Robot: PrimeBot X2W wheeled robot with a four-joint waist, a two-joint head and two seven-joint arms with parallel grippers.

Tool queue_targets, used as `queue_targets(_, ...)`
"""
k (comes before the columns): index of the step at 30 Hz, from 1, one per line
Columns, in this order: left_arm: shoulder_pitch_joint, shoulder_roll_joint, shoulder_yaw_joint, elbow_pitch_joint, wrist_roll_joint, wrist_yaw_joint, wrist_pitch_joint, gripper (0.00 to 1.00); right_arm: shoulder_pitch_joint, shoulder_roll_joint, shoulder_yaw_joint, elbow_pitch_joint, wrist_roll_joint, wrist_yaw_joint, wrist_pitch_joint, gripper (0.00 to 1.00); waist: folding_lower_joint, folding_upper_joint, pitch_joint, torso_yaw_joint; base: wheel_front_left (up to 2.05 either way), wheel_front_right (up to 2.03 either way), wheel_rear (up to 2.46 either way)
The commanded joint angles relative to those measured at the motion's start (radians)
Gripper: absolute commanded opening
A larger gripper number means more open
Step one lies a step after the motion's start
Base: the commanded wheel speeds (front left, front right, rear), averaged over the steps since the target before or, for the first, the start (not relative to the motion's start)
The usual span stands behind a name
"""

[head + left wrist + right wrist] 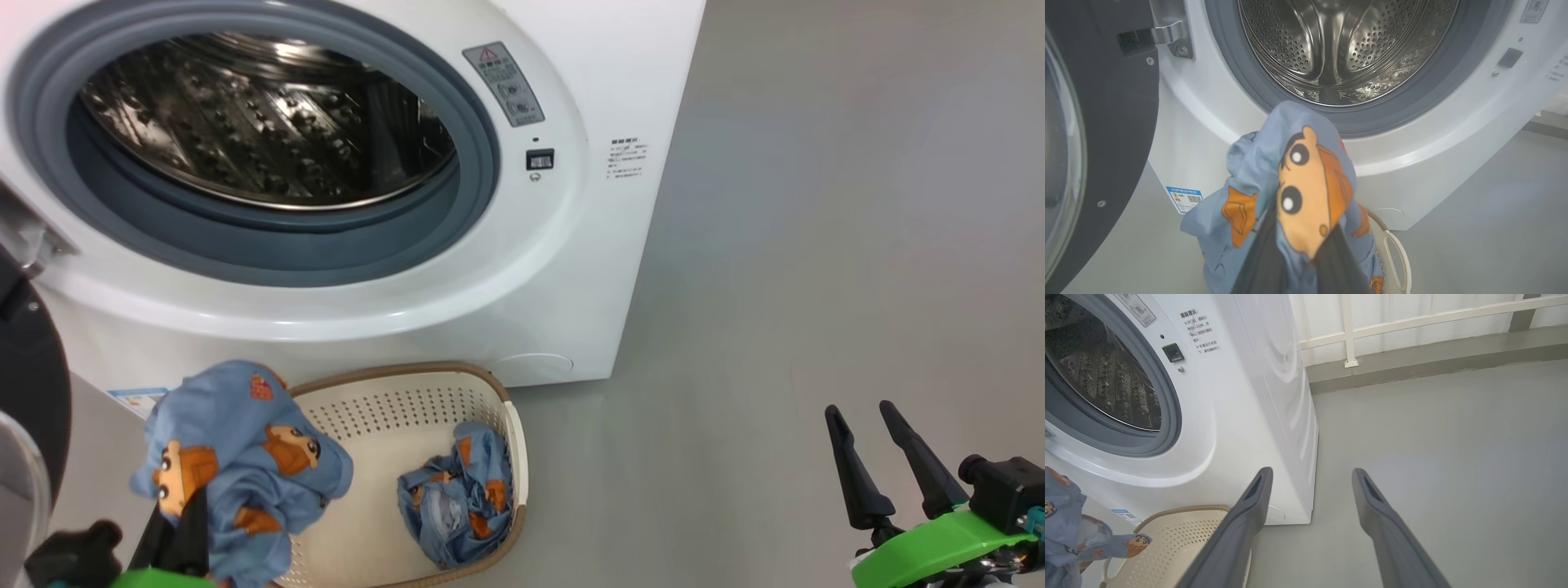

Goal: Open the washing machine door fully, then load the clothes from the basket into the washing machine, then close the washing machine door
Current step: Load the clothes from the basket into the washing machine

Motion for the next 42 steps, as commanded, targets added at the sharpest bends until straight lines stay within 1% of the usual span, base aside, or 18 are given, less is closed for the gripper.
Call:
queue_targets(1, 0.009, 0.011, 0.056, -0.055, 0.02, -0.001, -0.014, 0.0, 0.014, -0.019, 0.016, -0.024, 0.012, 0.002, -0.005, 1.0, 0.0, -0.0001, -0.015, 0.008, 0.0, 0.0, 0.0)
queue_targets(7, 0.08, -0.029, 0.094, -0.156, 0.056, -0.001, -0.014, 0.0, 0.029, -0.019, 0.002, -0.032, 0.013, 0.002, -0.005, 1.0, 0.0, -0.0001, -0.02, 0.007, 0.0, 0.0, 0.0)
queue_targets(12, 0.064, -0.036, 0.096, -0.194, 0.054, -0.001, -0.014, 0.0, 0.027, -0.009, -0.002, -0.041, 0.009, 0.002, -0.005, 1.0, 0.0, -0.0001, 0.001, 0.001, 0.0, 0.0, 0.0)
queue_targets(16, -0.003, -0.022, 0.098, -0.206, 0.04, -0.001, -0.014, 0.0, 0.012, 0.003, -0.002, -0.048, 0.004, 0.002, -0.005, 1.0, 0.0, -0.0001, 0.032, -0.011, 0.0, 0.0, 0.0)
queue_targets(20, -0.111, 0.006, 0.111, -0.214, 0.033, -0.001, -0.014, 0.0, -0.006, 0.019, -0.003, -0.052, -0.002, 0.002, -0.005, 1.0, 0.0, -0.0001, 0.067, -0.026, 0.0, 0.0, 0.0)
queue_targets(21, -0.111, 0.006, 0.111, -0.214, 0.033, -0.001, -0.014, 0.0, -0.006, 0.019, -0.003, -0.052, -0.002, 0.002, -0.005, 1.0, 0.0, -0.0001, 0.067, -0.026, 0.0, 0.0, 0.0)
queue_targets(25, -0.252, 0.04, 0.111, -0.201, 0.039, -0.001, -0.014, 0.0, -0.028, 0.035, 0.003, -0.055, -0.009, 0.002, -0.005, 1.0, 0.0, -0.0001, 0.105, -0.045, 0.0, 0.0, 0.0)
queue_targets(28, -0.367, 0.058, 0.111, -0.155, 0.042, -0.001, -0.014, 0.0, -0.048, 0.046, 0.008, -0.059, -0.014, 0.002, -0.005, 1.0, 0.0, -0.0001, 0.134, -0.06, 0.0, 0.0, 0.0)
queue_targets(32, -0.51, 0.078, 0.089, -0.039, 0.033, -0.001, -0.014, 0.0, -0.078, 0.063, 0.014, -0.064, -0.018, 0.002, -0.005, 1.0, 0.0, -0.0001, 0.174, -0.089, 0.0, 0.0, 0.0)
queue_targets(38, -0.698, 0.116, 0.027, 0.225, 0.02, -0.001, -0.014, 0.0, -0.111, 0.089, 0.027, -0.07, -0.026, 0.002, -0.005, 1.0, 0.0, -0.0001, 0.231, -0.134, 0.0, 0.0, 0.0)
queue_targets(42, -0.817, 0.134, -0.017, 0.386, -0.021, -0.001, -0.014, 0.0, -0.127, 0.102, 0.033, -0.072, -0.029, 0.002, -0.005, 1.0, 0.0, -0.0001, 0.264, -0.163, 0.0, 0.0, 0.0)
